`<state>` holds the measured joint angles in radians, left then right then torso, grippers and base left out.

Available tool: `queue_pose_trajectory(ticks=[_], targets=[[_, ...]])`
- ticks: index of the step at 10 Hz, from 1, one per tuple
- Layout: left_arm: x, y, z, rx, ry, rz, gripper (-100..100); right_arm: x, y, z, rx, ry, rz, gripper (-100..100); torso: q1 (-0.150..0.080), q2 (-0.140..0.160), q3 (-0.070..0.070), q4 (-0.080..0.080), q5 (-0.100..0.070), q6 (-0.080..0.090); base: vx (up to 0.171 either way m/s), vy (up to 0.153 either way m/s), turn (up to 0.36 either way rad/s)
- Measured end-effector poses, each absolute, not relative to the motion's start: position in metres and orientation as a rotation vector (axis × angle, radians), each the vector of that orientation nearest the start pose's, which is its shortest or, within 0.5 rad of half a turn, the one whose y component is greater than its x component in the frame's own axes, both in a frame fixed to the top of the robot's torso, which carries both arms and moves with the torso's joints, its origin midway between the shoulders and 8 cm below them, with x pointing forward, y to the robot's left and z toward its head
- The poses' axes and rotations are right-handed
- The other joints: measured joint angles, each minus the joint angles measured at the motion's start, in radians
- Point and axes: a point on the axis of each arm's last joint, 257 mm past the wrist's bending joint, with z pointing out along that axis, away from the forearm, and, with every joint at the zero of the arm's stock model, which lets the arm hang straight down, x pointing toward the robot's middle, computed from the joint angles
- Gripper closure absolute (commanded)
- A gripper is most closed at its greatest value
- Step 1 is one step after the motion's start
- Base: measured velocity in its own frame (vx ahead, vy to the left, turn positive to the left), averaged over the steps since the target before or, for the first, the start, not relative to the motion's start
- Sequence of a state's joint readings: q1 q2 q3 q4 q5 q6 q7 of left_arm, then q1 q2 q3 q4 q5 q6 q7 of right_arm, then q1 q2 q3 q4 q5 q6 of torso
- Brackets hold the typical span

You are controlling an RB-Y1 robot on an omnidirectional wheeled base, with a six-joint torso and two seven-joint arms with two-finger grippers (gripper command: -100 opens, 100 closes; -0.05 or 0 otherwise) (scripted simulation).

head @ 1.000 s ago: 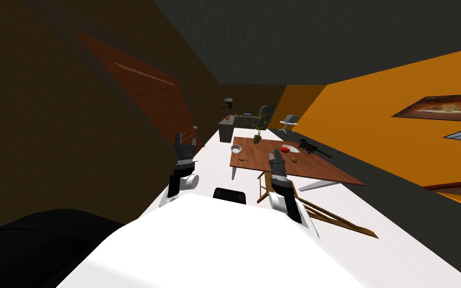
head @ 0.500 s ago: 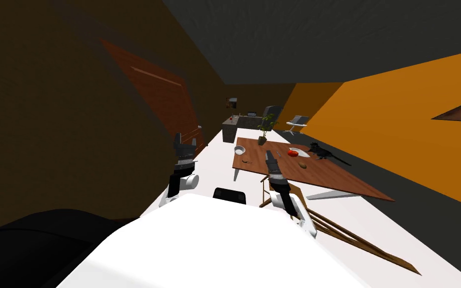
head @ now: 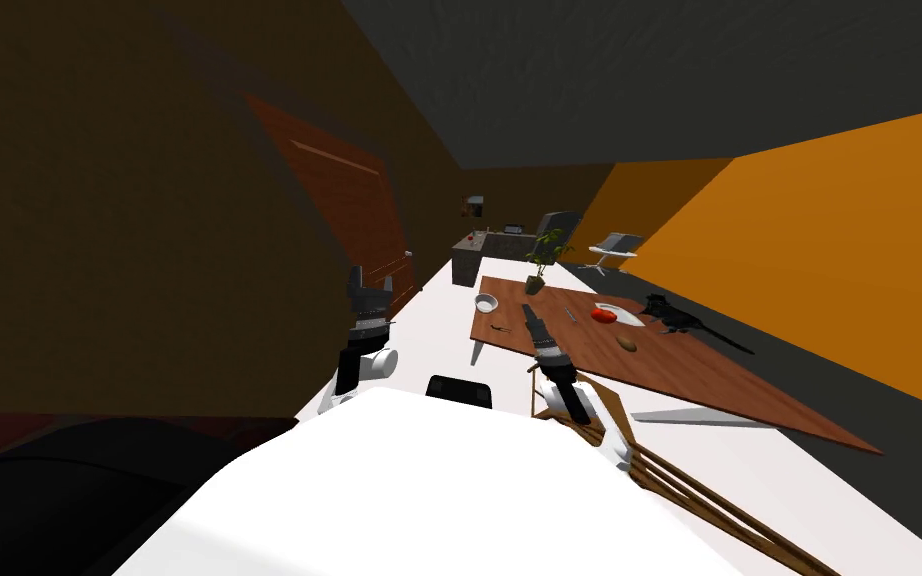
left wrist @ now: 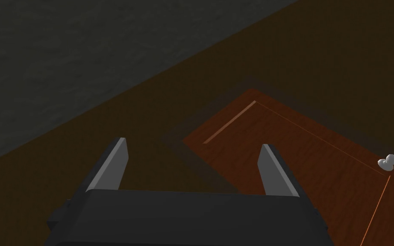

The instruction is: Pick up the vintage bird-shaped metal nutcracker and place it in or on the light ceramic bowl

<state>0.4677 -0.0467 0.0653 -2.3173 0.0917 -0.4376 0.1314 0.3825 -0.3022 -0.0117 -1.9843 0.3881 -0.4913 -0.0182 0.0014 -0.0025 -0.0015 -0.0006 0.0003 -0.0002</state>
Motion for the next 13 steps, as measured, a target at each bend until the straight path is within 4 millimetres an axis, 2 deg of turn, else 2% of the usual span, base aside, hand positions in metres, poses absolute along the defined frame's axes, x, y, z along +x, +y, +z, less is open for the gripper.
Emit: queue_pose_trajectory(ticks=[10,13], targets=[[0.341,0.312,0.04,-0.778,0.466,-1.431,0,0.426,-0.225,-0.165,-0.017,1.43,0.85,-100,0.0,0.002,0.001,0.0,0.0,0.001,0.027,0.011,0.145],[0.341,0.312,0.04,-0.778,0.466,-1.431,0,0.43,-0.229,-0.192,-0.124,1.516,0.793,-100,0.0,0.001,0.001,0.0,0.0,0.0,0.022,0.007,0.167]])
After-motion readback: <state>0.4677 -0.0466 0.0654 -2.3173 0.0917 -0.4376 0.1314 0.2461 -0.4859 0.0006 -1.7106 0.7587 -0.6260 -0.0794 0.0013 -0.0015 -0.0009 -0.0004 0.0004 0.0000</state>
